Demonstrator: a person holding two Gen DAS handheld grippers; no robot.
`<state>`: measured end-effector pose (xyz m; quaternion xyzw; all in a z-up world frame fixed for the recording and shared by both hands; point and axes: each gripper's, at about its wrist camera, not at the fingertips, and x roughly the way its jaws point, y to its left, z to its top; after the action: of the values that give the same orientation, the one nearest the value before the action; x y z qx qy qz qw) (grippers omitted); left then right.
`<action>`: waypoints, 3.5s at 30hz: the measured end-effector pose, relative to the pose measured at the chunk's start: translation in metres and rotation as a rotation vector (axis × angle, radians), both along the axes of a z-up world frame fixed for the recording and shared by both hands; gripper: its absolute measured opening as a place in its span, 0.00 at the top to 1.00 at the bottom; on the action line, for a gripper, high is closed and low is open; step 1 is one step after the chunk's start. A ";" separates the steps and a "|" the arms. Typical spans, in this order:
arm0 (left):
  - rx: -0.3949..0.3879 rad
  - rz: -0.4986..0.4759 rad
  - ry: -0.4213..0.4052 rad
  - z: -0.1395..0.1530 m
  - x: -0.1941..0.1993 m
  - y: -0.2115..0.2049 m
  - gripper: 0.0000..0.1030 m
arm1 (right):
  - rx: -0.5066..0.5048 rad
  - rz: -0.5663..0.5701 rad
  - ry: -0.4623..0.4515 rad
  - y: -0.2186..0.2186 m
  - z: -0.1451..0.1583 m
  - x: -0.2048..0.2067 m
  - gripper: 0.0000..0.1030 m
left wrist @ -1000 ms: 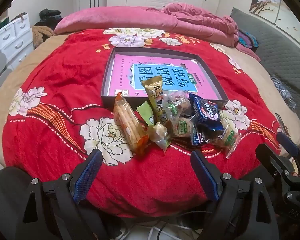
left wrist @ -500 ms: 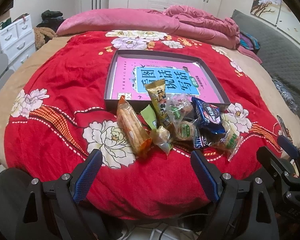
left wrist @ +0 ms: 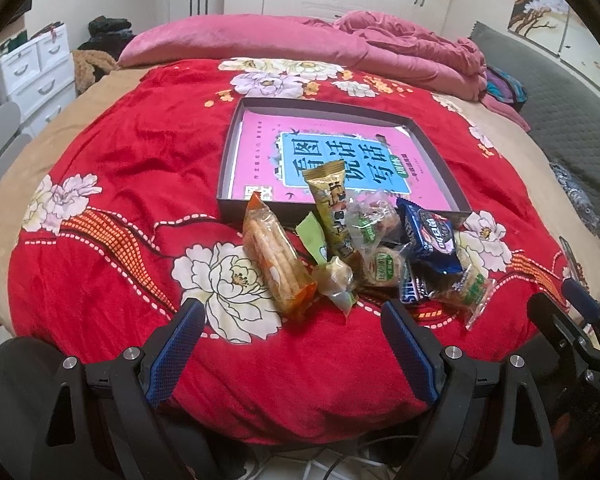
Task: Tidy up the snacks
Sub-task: 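Move both grippers toward the snack pile in front of the grey box, then grasp the orange corn-stick bag with left gripper while right grasps the clear green-label pastry bag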
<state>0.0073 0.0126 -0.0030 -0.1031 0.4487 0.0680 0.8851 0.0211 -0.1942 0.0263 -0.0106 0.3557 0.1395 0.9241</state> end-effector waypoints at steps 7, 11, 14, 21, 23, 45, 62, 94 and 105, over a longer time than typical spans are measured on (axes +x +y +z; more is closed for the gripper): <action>-0.023 0.013 0.007 -0.007 0.005 0.004 0.13 | 0.001 -0.005 0.027 0.000 -0.004 0.006 0.01; -0.042 0.023 -0.009 -0.012 0.008 0.009 0.13 | 0.001 -0.007 0.043 0.000 -0.008 0.009 0.01; -0.044 0.034 0.010 -0.017 0.010 0.014 0.13 | 0.001 -0.010 0.053 -0.001 -0.010 0.012 0.01; -0.078 0.071 0.039 -0.026 0.016 0.030 0.13 | -0.025 -0.015 0.064 0.001 -0.015 0.021 0.01; -0.095 0.079 0.053 -0.030 0.019 0.033 0.13 | -0.029 -0.015 0.076 0.002 -0.017 0.024 0.01; -0.228 0.115 0.087 -0.049 0.055 0.048 0.13 | -0.151 0.039 0.268 0.014 -0.057 0.059 0.01; -0.297 0.140 0.102 -0.057 0.072 0.057 0.29 | -0.337 0.166 0.235 0.047 -0.072 0.069 0.34; -0.378 0.036 0.096 -0.053 0.064 0.059 0.75 | 0.075 0.062 0.164 -0.013 -0.037 0.078 0.59; -0.348 0.062 0.041 -0.036 0.056 0.076 0.76 | 0.076 0.079 0.123 -0.006 -0.032 0.079 0.59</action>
<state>0.0633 0.0883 -0.0390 -0.2670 0.4682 0.0187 0.8421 0.1001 -0.1999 -0.0062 0.0192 0.4055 0.1897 0.8940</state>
